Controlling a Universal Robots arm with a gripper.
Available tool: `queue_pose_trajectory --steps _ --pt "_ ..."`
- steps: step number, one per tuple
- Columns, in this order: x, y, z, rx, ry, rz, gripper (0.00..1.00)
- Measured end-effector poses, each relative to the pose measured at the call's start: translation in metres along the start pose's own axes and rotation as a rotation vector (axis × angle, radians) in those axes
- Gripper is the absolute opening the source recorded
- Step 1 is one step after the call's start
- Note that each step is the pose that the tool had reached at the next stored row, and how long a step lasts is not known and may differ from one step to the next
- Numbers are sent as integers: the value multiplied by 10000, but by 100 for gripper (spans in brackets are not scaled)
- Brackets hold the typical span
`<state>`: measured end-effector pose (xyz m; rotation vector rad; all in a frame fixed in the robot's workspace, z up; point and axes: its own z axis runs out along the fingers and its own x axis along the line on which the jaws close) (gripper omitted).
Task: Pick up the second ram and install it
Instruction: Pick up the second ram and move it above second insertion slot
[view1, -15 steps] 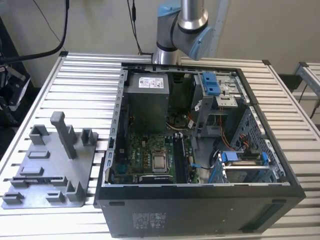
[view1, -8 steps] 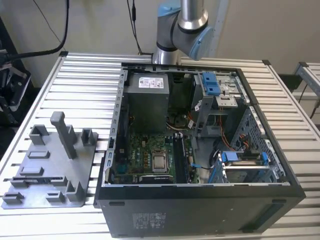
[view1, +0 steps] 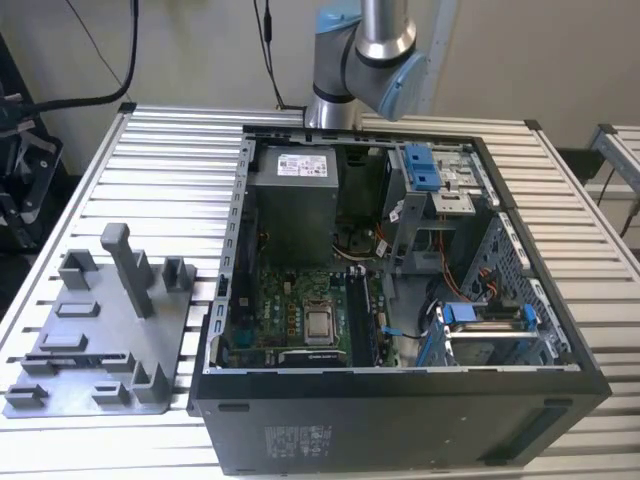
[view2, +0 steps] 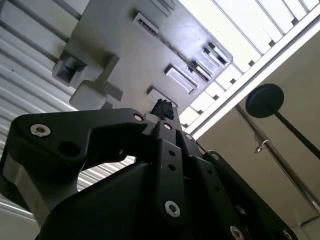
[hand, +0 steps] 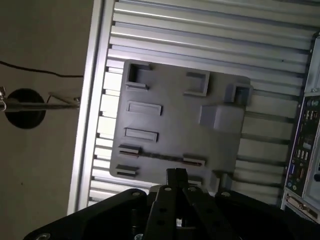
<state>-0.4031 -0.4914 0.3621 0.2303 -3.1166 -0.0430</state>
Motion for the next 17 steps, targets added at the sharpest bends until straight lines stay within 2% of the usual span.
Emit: queue_pose_trajectory --steps 7,17 --pt "22 3 14 24 -86 -661 11" --pt "111 14 55 22 -73 -1394 11"
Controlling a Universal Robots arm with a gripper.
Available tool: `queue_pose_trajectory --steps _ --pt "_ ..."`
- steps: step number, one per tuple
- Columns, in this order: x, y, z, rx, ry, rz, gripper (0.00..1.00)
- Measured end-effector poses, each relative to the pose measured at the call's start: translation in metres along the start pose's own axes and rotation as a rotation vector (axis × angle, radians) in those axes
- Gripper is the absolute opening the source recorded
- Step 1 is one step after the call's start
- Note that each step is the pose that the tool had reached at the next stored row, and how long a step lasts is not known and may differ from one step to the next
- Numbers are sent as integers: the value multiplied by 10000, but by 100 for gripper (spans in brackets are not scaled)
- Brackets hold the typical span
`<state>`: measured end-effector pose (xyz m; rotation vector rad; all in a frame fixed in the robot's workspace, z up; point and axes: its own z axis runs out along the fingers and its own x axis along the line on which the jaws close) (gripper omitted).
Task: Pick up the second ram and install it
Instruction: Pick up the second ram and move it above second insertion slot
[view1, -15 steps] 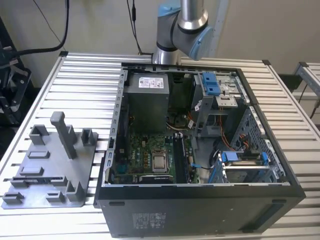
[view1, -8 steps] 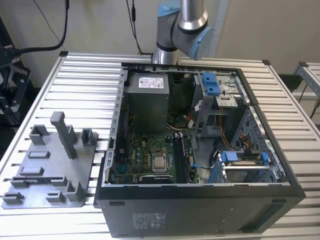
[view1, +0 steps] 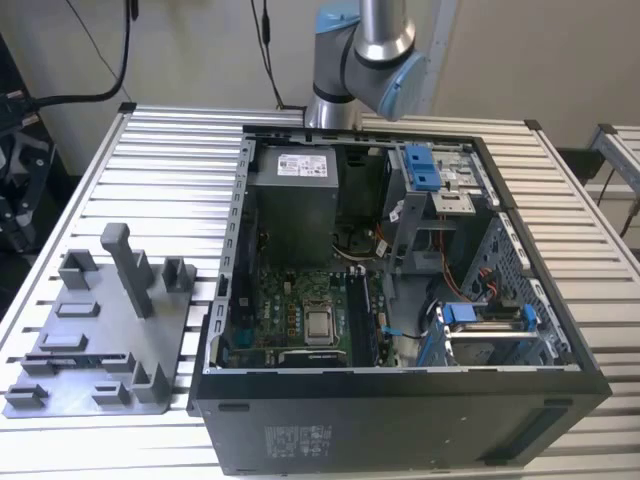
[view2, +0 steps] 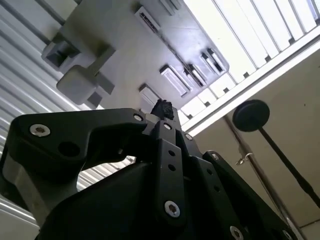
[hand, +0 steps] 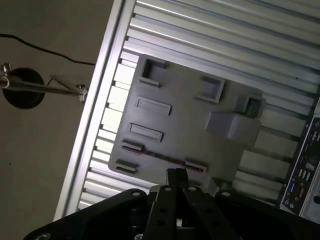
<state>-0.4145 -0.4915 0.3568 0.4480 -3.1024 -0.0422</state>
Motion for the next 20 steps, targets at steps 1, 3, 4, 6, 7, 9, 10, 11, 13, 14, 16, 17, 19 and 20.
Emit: queue_pose_trajectory --steps 1,3,4,6,7,9,10,11,13,14,16,17,19,20 --pt "4 1 4 -1 1 -94 11" --pt "10 3 7 1 8 -332 11" --pt "12 3 7 2 12 -449 11" --pt "14 4 9 3 19 -647 11" --pt "14 3 13 2 20 -737 11" --pt "14 3 23 3 25 -919 11" --pt "15 3 26 3 28 -1005 11" --pt "16 4 29 4 30 -1084 11" --pt "18 4 44 3 32 -1252 11" --pt "19 4 51 4 36 -1337 11" --pt "24 5 66 4 40 -1522 11" --pt "27 6 72 5 42 -1646 11" --pt "31 7 76 7 51 -1922 11" --pt "33 7 77 8 54 -2067 11"
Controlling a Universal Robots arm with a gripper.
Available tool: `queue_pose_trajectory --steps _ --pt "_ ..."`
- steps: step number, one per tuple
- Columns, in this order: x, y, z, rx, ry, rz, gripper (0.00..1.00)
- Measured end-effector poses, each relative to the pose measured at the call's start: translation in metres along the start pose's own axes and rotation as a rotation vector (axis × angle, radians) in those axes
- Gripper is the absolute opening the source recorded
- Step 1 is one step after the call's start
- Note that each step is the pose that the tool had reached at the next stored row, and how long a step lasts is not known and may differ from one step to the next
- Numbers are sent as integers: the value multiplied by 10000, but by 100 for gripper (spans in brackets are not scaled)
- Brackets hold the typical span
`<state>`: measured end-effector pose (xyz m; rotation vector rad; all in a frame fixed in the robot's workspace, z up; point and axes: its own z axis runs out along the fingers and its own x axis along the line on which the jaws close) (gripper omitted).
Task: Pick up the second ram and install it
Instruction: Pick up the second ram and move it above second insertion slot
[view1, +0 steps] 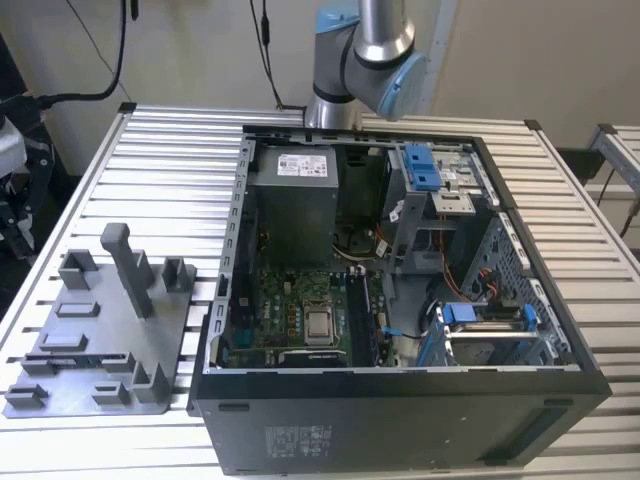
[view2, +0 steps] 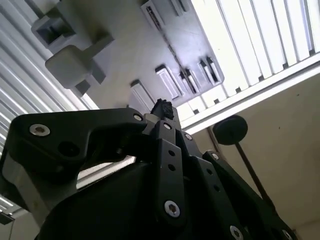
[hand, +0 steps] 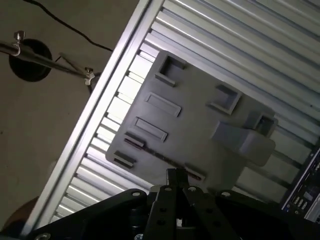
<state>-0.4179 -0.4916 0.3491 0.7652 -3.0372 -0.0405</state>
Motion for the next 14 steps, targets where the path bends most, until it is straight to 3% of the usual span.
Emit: queue_pose_trajectory --steps 14 --pt "13 6 29 16 28 -1971 11"
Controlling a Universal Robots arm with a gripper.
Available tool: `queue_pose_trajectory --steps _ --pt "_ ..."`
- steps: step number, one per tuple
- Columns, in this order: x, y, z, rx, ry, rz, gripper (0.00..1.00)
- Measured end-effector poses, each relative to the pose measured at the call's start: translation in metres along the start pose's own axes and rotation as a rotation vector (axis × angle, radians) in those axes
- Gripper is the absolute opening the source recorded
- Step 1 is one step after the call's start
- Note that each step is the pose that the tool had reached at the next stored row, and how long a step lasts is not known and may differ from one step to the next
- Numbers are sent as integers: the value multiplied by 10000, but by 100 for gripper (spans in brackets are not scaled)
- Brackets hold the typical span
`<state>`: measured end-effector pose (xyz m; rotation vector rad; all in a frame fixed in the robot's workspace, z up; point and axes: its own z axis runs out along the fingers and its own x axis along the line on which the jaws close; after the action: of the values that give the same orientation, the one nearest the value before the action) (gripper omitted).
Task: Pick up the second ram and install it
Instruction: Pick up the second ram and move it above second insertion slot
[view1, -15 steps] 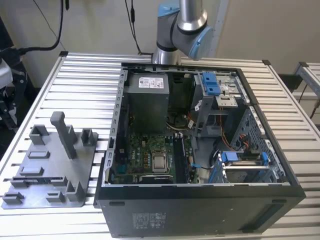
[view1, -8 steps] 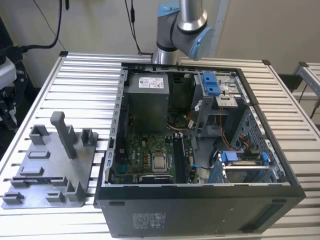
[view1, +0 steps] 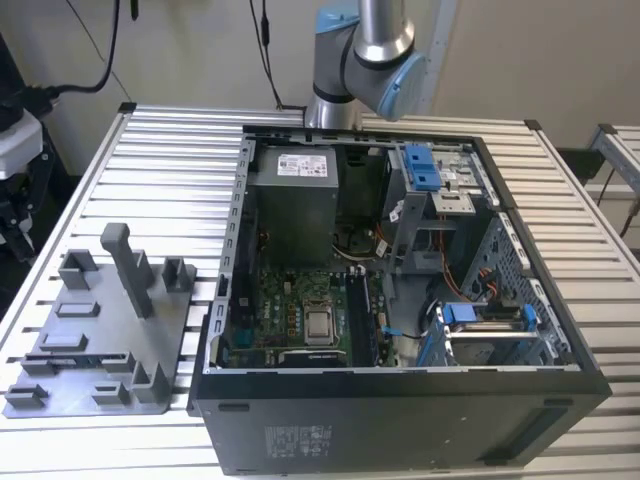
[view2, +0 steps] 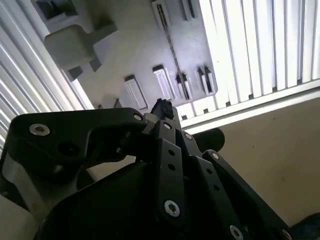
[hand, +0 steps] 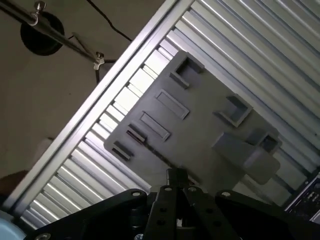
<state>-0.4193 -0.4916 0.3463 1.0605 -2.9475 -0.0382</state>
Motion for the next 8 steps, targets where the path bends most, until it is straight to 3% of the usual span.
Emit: queue_pose_trajectory --steps 8 --pt "18 13 22 1 22 -930 11"
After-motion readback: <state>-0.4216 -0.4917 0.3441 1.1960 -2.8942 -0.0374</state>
